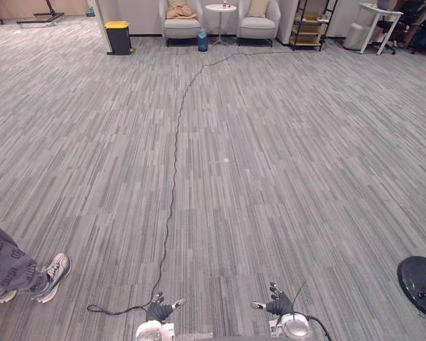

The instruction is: Pick up cushions and gather them together orderly.

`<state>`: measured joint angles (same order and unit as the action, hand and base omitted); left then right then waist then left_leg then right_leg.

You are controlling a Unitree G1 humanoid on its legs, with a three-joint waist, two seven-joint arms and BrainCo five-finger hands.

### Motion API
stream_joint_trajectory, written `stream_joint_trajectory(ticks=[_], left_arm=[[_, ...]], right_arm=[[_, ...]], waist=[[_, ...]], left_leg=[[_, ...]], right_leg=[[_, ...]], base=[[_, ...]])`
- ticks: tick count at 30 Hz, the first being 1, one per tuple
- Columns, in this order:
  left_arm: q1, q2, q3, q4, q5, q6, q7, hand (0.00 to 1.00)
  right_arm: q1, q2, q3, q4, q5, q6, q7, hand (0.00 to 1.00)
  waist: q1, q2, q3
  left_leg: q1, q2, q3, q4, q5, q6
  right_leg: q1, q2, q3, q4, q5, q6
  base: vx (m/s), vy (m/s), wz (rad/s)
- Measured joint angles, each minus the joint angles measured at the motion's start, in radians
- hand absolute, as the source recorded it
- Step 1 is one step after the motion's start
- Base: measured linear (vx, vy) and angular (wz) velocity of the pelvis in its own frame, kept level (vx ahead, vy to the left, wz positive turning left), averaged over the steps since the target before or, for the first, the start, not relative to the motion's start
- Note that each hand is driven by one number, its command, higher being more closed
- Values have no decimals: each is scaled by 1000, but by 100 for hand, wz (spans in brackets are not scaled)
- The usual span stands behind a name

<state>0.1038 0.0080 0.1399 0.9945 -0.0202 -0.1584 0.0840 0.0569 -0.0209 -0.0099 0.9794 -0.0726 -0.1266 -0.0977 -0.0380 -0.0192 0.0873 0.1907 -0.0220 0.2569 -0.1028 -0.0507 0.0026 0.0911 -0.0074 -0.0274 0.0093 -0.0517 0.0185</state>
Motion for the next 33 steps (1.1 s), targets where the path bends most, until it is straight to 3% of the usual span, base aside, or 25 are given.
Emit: stream_joint_trajectory(ticks=[18,33], left_arm=[[-12,40,-23,43,-1,19,-2,0],[-10,57,-63,59,-2,24,-3,0]], right_arm=[[1,-16,-144,68,124,28,9,0],[4,-15,-145,69,153,37,9,0]], waist=[[14,4,18],[14,4,18]], left_leg=[[-32,-11,-60,0,2,4],[-33,-19,-80,-6,6,9]], right_leg=[[16,-11,-61,-35,-6,10],[28,-19,-78,-47,-6,10]], base=[[12,-22,11],[-30,-23,4]])
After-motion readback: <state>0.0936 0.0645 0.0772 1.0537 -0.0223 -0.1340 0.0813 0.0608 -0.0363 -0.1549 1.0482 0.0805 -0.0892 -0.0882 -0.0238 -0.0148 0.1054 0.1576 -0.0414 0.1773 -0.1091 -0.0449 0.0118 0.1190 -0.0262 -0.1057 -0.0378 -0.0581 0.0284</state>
